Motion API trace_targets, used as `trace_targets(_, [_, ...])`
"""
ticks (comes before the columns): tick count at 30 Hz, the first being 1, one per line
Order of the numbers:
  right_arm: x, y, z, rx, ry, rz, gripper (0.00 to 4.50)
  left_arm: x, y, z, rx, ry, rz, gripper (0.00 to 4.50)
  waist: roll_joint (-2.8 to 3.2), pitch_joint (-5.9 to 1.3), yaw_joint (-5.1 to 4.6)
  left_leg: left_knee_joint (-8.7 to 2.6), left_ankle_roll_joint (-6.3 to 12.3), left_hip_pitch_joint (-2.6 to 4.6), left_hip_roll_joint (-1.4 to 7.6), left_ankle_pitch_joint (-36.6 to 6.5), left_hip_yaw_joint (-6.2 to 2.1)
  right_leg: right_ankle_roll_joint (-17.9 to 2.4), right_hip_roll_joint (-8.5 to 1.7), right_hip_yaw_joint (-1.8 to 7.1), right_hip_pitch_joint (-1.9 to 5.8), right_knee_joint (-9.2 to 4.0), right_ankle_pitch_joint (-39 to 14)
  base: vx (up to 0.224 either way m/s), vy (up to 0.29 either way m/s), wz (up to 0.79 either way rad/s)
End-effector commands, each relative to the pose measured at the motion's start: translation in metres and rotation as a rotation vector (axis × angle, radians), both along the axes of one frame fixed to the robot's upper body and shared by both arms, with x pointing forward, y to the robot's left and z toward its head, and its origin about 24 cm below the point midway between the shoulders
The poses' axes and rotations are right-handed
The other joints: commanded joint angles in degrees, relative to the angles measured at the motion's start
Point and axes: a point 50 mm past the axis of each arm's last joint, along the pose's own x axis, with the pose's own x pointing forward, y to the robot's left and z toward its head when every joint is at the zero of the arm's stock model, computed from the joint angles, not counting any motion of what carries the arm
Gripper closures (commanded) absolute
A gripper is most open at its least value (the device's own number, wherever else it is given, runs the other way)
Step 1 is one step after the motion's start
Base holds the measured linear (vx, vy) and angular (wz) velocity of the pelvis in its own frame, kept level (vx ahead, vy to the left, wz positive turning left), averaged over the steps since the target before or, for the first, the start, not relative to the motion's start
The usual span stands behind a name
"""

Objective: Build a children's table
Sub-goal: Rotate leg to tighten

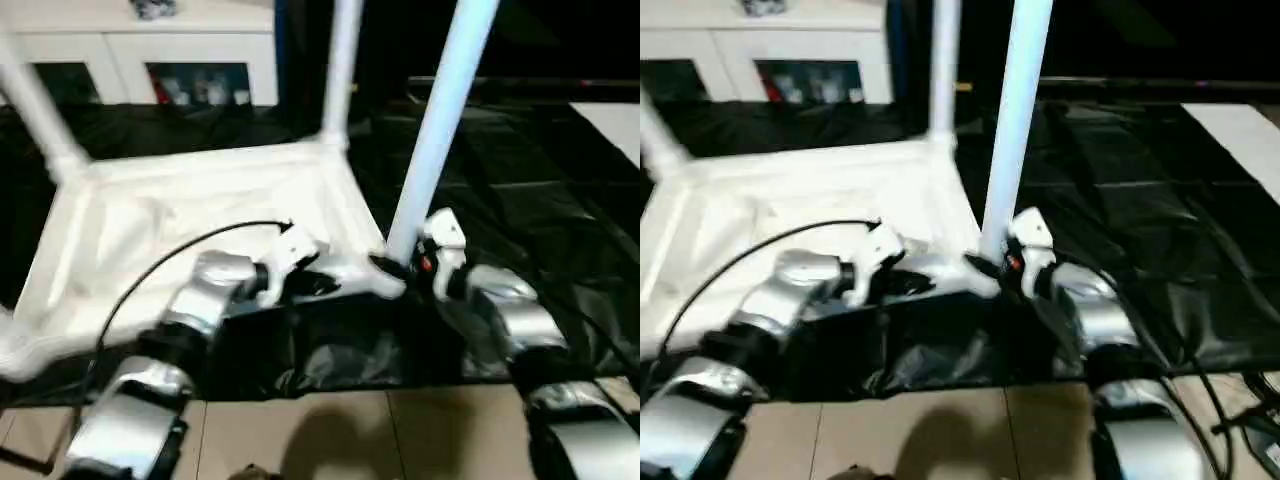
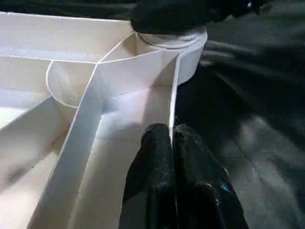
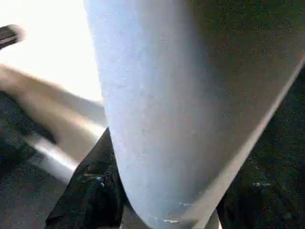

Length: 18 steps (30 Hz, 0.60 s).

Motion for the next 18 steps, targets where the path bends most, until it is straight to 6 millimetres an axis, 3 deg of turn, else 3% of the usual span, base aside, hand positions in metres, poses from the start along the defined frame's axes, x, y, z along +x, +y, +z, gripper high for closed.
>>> trace_targets(1, [-0.023, 0.029, -0.042, -0.004, 0.203, 0.07, 2.53, 0.018, -0.009, 0.031, -0.081, -0.128, 0.138, 4.5, 0.17, -3.06, -0.17, -5.0, -3.21, 1.63, 7.51, -18.5, -4.54, -13.0, -7.67, 4.89, 1.27, -4.97, -16.7, 0.0, 0.0, 0.0])
trace_targets(3, [-0.016, 0.041, -0.044, -0.012, 0.221, -0.066, 2.53, 0.02, -0.021, 0.031, -0.079, -0.144, 0.182, 4.5, 0.45, -3.01, -0.2, -4.93, -2.67, 1.44, 7.51, -17.4, -4.46, -13.2, -7.74, 5.05, 1.26, -4.88, -15.5, 0.0, 0.0, 0.0])
trace_targets(5, [-0.015, 0.05, -0.042, -0.009, 0.207, -0.063, 2.53, 0.018, -0.028, 0.031, -0.08, -0.147, 0.184, 4.5, 0.33, -3.19, -0.42, -4.88, -2.58, 1.4, 7.4, -16.7, -4.42, -13.4, -7.54, 4.85, 1.41, -4.72, -14.3, 0.0, 0.0, 0.0])
trace_targets(7, [-0.014, 0.057, -0.037, 0.04, 0.187, -0.028, 1.83, 0.016, -0.033, 0.03, -0.08, -0.149, 0.152, 4.5, 0.28, -3.21, -0.33, -4.7, -1.3, 1.19, 7.37, -15.6, -4.28, -13.4, -7.65, 4.92, 1.66, -4.69, -12.7, 0.0, 0.0, 0.0])
trace_targets(8, [-0.013, 0.058, -0.035, 0.052, 0.178, -0.018, 1.83, 0.014, -0.034, 0.03, -0.085, -0.147, 0.129, 4.5, 0.21, -3.22, -0.34, -4.73, -1.01, 1.16, 7.4, -15.3, -4.26, -13.5, -7.57, 4.89, 1.68, -4.6, -12.2, 0.0, 0.0, 0.0])
trace_targets(10, [-0.012, 0.057, -0.031, 0.068, 0.16, 0.011, 1.81, 0.011, -0.033, 0.03, -0.092, -0.149, 0.084, 4.5, 0.29, -3.19, -0.38, -4.81, -0.39, 1.11, 7.46, -15.1, -4.23, -13.6, -7.45, 4.8, 1.69, -4.47, -11.4, 0.0, 0.0, 0.0])
trace_targets(12, [-0.011, 0.055, -0.028, 0.095, 0.164, 0.024, 1.42, 0.009, -0.03, 0.029, -0.092, -0.151, 0.048, 4.5, 0.16, -3.24, -0.38, -4.8, 0.03, 0.95, 7.5, -15.0, -4.29, -13.7, -7.58, 4.82, 1.91, -4.36, -11.5, 0.0, 0.0, 0.0])
trace_targets(14, [-0.012, 0.053, -0.027, 0.094, 0.159, 0.057, 1.33, 0.007, -0.028, 0.029, -0.09, -0.149, 0.026, 4.5, 0.21, -3.3, -0.48, -4.82, 0.16, 0.89, 7.54, -14.6, -4.3, -13.8, -7.5, 4.73, 1.93, -4.22, -10.7, 0.0, 0.0, 0.0])
trace_targets(17, [-0.014, 0.044, -0.027, 0.047, 0.139, 0.139, 1.15, 0.003, -0.021, 0.028, -0.085, -0.143, -0.033, 4.5, 0.19, -3.58, -0.82, -4.48, 1.55, 0.59, 7.46, -11.6, -4.05, -15.4, -7.38, 4.55, 2.25, -3.46, -5.7, 0.0, 0.0, 0.0])
trace_targets(18, [-0.015, 0.039, -0.026, 0.028, 0.128, 0.155, 0.89, 0.002, -0.018, 0.028, -0.087, -0.14, -0.059, 4.5, 0.19, -3.56, -0.78, -4.33, 2.29, 0.51, 7.42, -10.5, -3.9, -15.7, -7.34, 4.52, 2.24, -3.37, -4.4, 0.0, 0.0, 0.0])
